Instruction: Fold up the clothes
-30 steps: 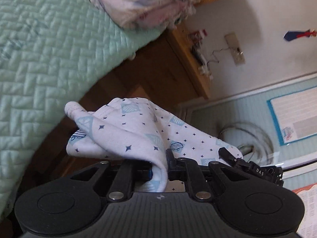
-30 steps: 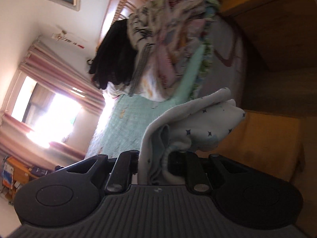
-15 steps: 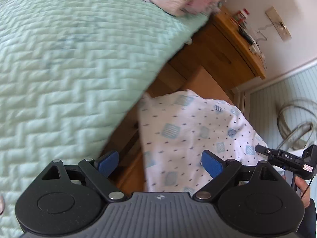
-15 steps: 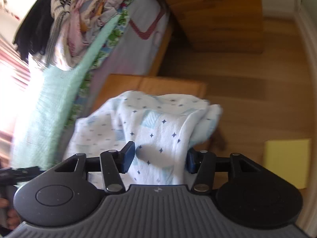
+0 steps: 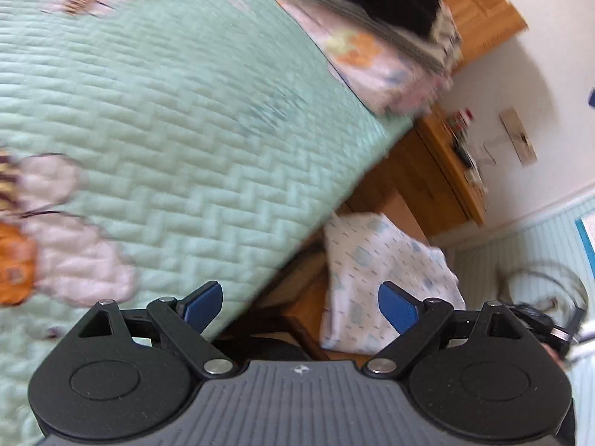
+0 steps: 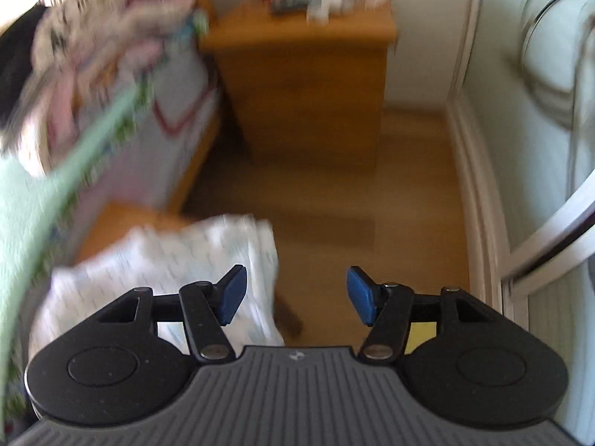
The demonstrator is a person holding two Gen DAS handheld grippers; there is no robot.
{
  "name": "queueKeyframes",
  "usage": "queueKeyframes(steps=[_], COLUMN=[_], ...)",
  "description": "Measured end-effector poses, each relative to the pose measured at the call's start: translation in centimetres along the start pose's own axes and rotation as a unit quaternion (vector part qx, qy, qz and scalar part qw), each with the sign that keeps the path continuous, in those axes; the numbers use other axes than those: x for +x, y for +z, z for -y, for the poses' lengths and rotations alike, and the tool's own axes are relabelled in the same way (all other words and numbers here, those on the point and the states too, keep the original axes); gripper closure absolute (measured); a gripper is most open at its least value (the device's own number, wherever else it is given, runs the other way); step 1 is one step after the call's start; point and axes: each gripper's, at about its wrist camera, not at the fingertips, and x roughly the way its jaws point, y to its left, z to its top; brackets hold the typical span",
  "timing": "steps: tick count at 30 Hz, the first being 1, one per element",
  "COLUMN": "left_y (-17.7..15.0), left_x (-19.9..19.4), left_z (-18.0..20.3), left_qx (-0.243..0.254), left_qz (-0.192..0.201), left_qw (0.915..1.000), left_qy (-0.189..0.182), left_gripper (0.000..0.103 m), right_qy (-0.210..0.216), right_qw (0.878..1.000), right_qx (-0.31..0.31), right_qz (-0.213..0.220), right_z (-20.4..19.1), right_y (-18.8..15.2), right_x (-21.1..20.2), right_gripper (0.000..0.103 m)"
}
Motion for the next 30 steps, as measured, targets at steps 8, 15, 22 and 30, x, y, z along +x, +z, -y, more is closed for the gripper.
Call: queueKeyframes(steps=[8,15,22,30], left_y=[-5.2,-10.1,-12.7,-14.6], left_x=[-10.2,-19.4,-24.5,-24.7], left_z=[-3.6,-9.0,-14.3,-15.3], left_qx=[-0.025,-0.099,-0.162,-0.187], left_qz=[0.166,0.259,0.261,0.24], left_qw=[0.973,0.9205,0.8922,0.8604], left_qy=[0.158,0.275,0.331,0.409], left_gripper=[0.005,0.002,0.002,0.001], right_qy=[0.282,0.426,0.468,0.511], right_qw=[0.952,0.862,0.787,0.787], right_qx=[-0.075,-0.273,-0.401,-0.345], right_qz=[0.096,0.042,0.019,-0.027], right_z=[-15.0,-35.8,-48.3,-50.1], right_y=[-4.6,-16.8,-26.9,-32.1], right_x=[-6.2,-9.7,-14.1,-16.9], right_gripper=[0.025,0.025,0.024,0.024])
